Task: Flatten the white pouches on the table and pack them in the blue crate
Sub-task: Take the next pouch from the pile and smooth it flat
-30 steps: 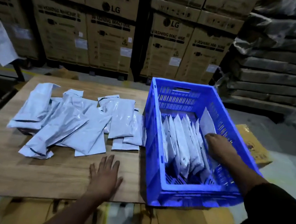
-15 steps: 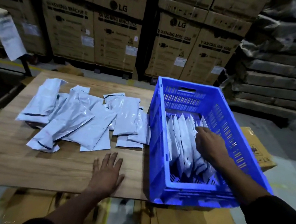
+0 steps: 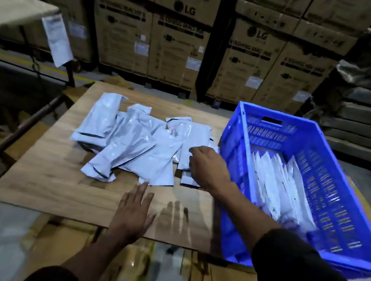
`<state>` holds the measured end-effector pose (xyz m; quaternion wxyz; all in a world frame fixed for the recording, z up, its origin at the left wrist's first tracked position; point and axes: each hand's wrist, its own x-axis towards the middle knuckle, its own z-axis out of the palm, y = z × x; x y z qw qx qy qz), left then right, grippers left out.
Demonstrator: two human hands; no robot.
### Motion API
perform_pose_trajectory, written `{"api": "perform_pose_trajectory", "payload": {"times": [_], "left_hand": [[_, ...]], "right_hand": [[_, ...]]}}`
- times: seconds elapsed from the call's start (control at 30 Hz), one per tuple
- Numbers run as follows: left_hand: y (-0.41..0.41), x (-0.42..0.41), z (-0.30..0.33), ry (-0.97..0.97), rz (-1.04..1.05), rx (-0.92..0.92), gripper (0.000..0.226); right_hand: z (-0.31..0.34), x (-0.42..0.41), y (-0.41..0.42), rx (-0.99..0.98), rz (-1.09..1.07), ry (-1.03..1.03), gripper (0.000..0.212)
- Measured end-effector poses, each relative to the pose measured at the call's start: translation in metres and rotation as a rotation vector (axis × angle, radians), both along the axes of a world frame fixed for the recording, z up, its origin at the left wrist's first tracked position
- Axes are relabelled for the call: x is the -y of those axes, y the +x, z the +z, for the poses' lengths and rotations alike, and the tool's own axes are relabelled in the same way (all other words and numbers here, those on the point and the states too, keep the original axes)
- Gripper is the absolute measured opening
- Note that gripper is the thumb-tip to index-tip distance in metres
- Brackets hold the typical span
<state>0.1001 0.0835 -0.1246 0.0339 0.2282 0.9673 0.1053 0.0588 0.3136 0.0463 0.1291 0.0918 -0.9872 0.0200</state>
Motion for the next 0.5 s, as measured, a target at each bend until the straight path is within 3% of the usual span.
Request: {"api": "perform_pose_trajectory", "payload": {"times": [0.2,0.37,0.5], "left_hand": [[-0.014,0.007,0.002,0.056,0.008,-0.089,0.077],[-0.013,0.005,-0.007,0.092,0.014,-0.163,0.075],[-0.013,0.004,-0.013,0.061,0.032,-0.175,0.076]], "right_hand": [[-0.052,0.000,-0.017,0.310,-0.205,0.087,0.046],[-0.072,-0.001,-0.037,0.426,-0.309,0.002,0.058],[-0.084,0.005,-0.056,0.387,-0.367,-0.015,0.065]]}}
